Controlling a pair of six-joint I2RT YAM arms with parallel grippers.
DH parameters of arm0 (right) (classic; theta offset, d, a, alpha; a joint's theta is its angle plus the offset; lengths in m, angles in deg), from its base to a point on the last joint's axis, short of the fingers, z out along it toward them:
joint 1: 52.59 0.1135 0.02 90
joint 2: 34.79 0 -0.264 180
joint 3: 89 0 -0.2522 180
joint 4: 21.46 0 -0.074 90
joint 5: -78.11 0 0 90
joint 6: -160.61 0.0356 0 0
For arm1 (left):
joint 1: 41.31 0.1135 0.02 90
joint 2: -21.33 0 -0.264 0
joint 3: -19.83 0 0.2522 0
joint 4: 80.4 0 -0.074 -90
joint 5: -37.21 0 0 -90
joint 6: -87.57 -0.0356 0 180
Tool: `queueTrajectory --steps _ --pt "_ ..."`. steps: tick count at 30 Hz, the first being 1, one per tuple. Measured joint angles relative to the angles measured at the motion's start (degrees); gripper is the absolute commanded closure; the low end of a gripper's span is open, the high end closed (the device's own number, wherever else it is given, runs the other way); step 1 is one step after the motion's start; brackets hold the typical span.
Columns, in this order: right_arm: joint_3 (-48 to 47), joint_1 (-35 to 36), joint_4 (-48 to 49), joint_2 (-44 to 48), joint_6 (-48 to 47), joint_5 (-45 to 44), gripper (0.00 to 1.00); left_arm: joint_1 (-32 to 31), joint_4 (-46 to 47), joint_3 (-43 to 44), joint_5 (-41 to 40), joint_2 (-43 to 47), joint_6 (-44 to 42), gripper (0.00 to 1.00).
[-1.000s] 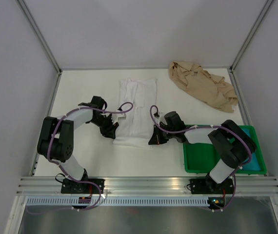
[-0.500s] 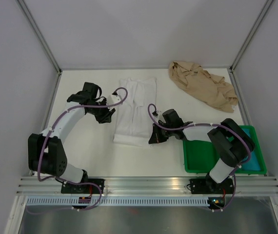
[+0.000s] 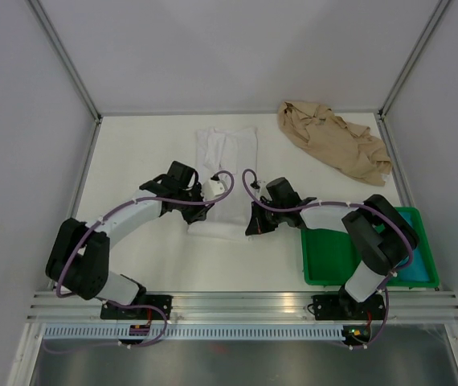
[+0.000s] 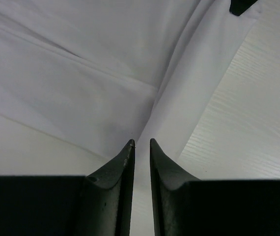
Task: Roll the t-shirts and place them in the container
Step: Roll the tshirt
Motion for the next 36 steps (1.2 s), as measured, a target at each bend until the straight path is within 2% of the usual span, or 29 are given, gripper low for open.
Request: queueTrajectory --steps 6,9,12,14,19,24,26,29,31,36 --pt "-0.96 -0.04 -0.55 -0.55 -0.02 -0.72 0.99 -0.92 5.05 -3.61 -0.20 -3.69 2.56 0.79" --pt "-1.51 -0.04 -1.22 -0.83 0.00 -0.94 0.94 -0.98 7.50 -4.70 -0.66 -5.11 3.87 0.80" --pt "-1.68 -0.04 -1.55 -0.83 0.04 -1.18 0.82 -0.98 10.05 -5.84 -1.79 -6.91 4.94 0.81" --pt "-1.73 -0.04 -1.77 -0.72 0.22 -1.73 0.70 -0.98 11.28 -6.03 -2.60 -8.46 5.40 0.81" --pt "-1.79 -0.20 -4.26 2.99 -0.04 -6.51 0.66 -0.98 14.14 -6.01 -2.89 -9.33 6.56 0.81" --pt "-1.81 -0.24 -7.93 10.54 0.24 -13.29 0.70 -0.98 14.75 -6.08 -3.02 -9.33 7.69 0.80" --pt "-2.12 0.33 -8.63 13.14 0.70 -16.15 0.83 -0.98 14.91 -6.14 -3.02 -9.33 8.17 0.80" --pt "-2.78 2.91 -7.98 14.08 1.77 -18.62 0.92 -0.98 15.08 -6.21 -3.02 -9.31 8.74 0.80" --pt "-2.49 5.95 -4.39 13.31 3.48 -16.65 1.00 -0.98 15.30 -6.29 -3.02 -9.31 9.22 0.80" --pt "-0.22 8.70 6.19 9.11 8.72 -12.52 1.00 -0.98 15.80 -6.49 -3.04 -9.22 10.16 0.80"
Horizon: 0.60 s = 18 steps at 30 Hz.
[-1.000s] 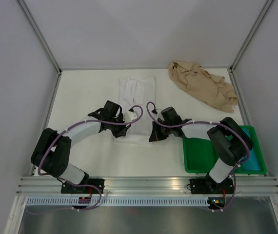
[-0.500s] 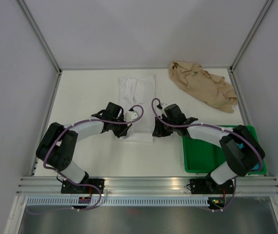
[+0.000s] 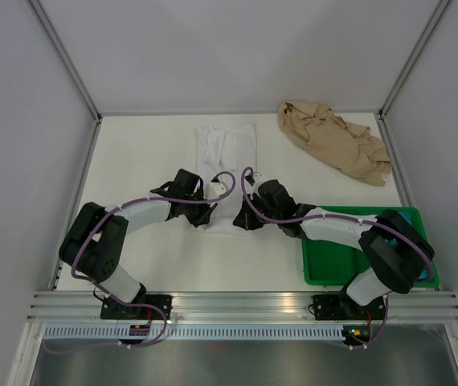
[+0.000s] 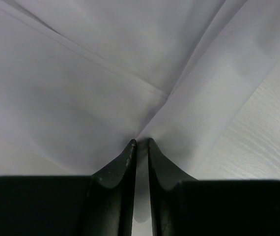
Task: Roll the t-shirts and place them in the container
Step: Roll the tshirt
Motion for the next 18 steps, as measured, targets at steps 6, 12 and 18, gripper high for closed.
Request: queueTrajectory --steps 6,12,18 --pt "2.99 -1.70 5.77 -3.50 3.65 -0.04 1.00 0.00 0.76 -0.55 -0.13 0.24 0.07 0.80" --pt "5.46 -4.33 8.98 -7.10 5.75 -0.46 1.00 0.00 1.18 -0.76 -0.39 0.33 0.04 0.78" --pt "8.44 -5.84 13.77 -8.37 8.00 0.28 1.00 0.00 1.42 -1.53 -1.81 1.60 0.02 0.77"
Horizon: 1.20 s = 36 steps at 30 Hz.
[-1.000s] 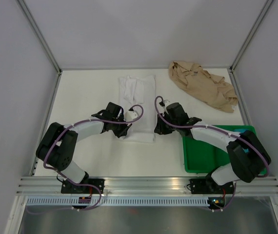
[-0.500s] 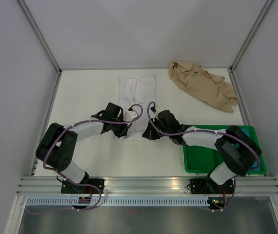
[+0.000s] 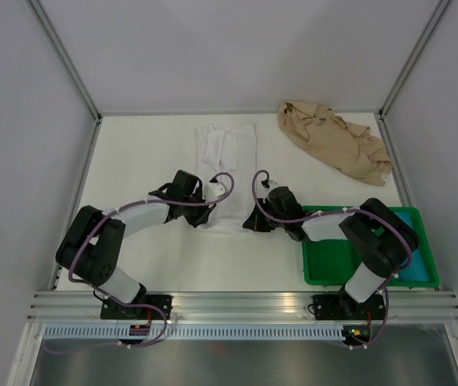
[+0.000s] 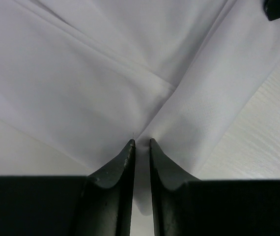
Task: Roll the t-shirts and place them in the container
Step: Roll the tshirt
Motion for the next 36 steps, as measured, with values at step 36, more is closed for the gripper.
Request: queueTrajectory --steps 36 --pt "-0.48 -2.03 -1.38 -0.07 -1.29 2.91 1.00 -4.07 -5.35 -2.45 -5.25 8.57 -2.97 0.90"
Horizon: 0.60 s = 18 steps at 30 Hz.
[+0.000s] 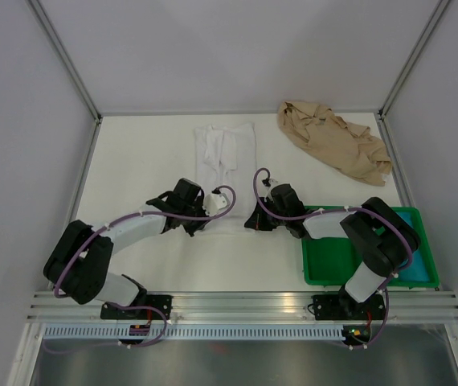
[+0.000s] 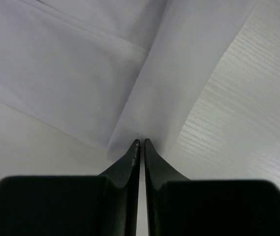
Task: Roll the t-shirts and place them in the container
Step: Roll the tshirt
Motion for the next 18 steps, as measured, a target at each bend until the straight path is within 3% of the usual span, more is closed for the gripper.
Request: queueTrajectory --steps 18 --pt "0.57 -0.44 0.33 0.15 -0.28 0.33 1.00 0.24 11.56 -6.23 -4.42 -0.87 -0.11 0.91"
